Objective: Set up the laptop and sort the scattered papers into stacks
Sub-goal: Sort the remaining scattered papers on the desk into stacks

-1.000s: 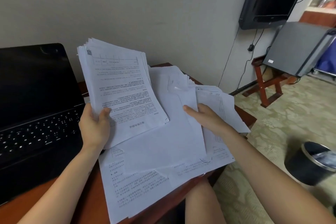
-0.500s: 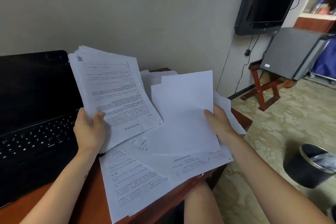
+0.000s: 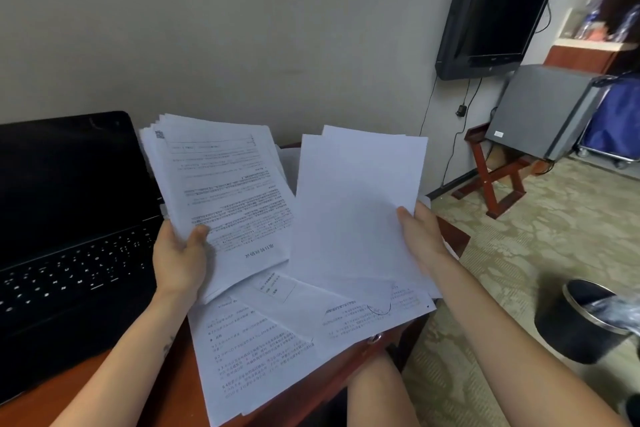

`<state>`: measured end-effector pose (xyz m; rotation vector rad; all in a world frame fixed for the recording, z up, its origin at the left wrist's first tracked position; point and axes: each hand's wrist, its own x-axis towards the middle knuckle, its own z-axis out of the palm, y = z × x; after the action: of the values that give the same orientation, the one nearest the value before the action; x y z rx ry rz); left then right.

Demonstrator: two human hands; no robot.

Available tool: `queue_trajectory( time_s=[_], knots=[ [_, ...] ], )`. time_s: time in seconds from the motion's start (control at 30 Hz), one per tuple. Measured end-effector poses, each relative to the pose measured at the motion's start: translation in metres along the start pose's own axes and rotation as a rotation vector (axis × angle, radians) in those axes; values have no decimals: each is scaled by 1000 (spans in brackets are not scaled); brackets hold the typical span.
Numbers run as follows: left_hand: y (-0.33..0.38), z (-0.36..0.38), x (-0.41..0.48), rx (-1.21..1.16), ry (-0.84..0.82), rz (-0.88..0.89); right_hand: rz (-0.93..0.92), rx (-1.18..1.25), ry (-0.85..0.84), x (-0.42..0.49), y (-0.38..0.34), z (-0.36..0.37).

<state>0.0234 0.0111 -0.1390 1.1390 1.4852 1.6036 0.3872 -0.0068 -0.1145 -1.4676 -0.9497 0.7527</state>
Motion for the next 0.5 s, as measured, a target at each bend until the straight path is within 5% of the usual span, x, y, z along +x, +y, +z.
queue_trajectory(
  time_s=[0.5],
  knots=[
    [-1,23,-30,43,-308,-100,-145,-302,-183,-19,11,79]
  ],
)
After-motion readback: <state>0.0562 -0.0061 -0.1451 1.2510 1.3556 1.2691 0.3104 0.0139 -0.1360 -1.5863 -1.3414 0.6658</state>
